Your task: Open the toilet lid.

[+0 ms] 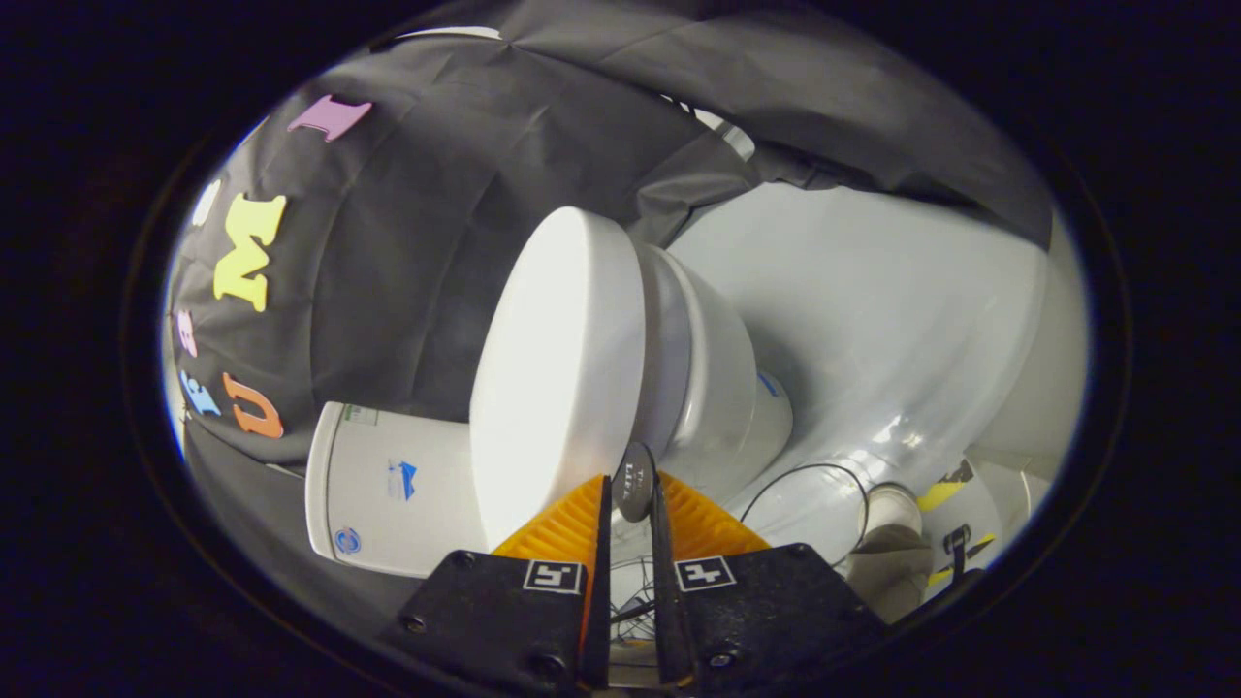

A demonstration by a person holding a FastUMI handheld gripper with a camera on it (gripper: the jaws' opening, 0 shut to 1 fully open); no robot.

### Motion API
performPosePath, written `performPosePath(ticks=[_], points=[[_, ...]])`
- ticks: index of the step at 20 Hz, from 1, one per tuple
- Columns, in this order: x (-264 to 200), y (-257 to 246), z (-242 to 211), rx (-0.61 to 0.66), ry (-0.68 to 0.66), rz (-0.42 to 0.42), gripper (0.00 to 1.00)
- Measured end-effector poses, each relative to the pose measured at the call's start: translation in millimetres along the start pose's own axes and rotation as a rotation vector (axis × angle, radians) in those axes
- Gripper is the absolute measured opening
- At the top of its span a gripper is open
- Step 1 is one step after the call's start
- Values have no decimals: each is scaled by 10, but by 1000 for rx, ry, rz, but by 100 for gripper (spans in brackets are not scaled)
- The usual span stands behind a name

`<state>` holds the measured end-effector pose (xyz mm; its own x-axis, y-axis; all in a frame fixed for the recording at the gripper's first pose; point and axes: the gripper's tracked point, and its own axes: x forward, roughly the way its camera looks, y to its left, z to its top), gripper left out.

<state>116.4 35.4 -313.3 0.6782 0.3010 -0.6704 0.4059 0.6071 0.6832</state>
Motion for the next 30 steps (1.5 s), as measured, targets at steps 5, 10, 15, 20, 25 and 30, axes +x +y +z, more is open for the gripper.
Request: performPosePath(ticks=[5,10,15,20,25,30], points=[[-169,296,17,-82,-50,-2,21],[-331,569,20,-186,-88,-51,21],[-507,981,-30,-313,-136,-80,21],[-616,1269,-112,-449,-180,-146,21],[-659,1418,-165,-488,-194,-165,21],[-701,1565,-224,-502,-204,-153,21]])
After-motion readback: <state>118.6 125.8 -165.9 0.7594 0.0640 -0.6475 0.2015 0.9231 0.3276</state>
